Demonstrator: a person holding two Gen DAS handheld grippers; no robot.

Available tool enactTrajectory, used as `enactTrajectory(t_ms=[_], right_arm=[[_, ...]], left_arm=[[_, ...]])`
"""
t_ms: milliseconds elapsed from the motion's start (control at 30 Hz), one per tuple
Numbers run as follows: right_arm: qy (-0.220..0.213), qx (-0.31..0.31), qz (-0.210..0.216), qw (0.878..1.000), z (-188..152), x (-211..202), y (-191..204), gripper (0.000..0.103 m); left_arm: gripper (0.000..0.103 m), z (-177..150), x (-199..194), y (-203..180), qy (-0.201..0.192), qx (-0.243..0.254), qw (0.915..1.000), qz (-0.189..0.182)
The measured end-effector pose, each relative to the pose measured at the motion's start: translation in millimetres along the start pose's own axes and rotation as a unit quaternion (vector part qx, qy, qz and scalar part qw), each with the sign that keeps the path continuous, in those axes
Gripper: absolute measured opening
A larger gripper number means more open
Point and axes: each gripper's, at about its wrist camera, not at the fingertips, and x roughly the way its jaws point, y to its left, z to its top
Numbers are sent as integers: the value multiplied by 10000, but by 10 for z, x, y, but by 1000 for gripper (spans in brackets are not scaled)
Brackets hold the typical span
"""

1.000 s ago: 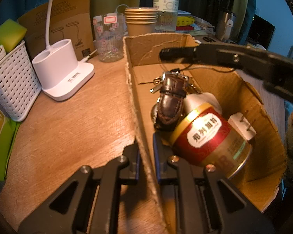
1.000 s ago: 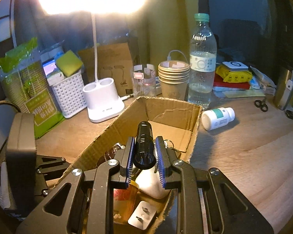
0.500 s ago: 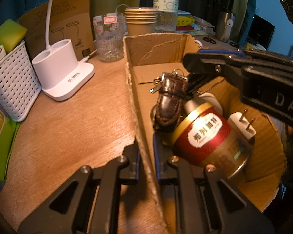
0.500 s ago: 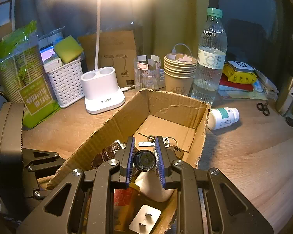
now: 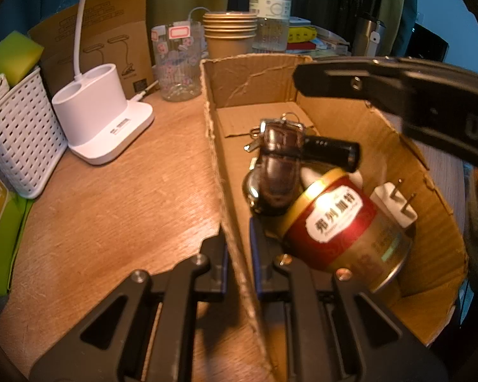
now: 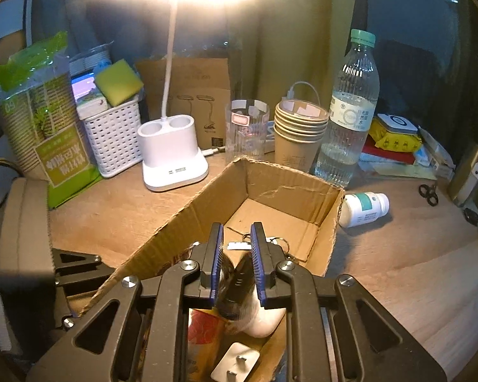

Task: Organize rigid objects
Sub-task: 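Lower the flashlight into the box and open the right gripper, then move the right gripper to the white pill bottle on the desk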

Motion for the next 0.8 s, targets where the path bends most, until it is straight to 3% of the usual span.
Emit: enactTrajectory(t_ms=[533, 633, 800], right_arm=[[-53, 378, 103, 9992, -150, -114, -171, 20], [-72, 429, 126, 9990, -166, -117, -204, 27], [-200, 560, 165, 9981, -185, -153, -293, 31]], left_arm=[[12, 1, 2, 2, 1, -1, 10000, -1], [12, 1, 1, 1, 0, 0, 10000, 1], [12, 0, 1, 1, 0, 0, 10000, 1]])
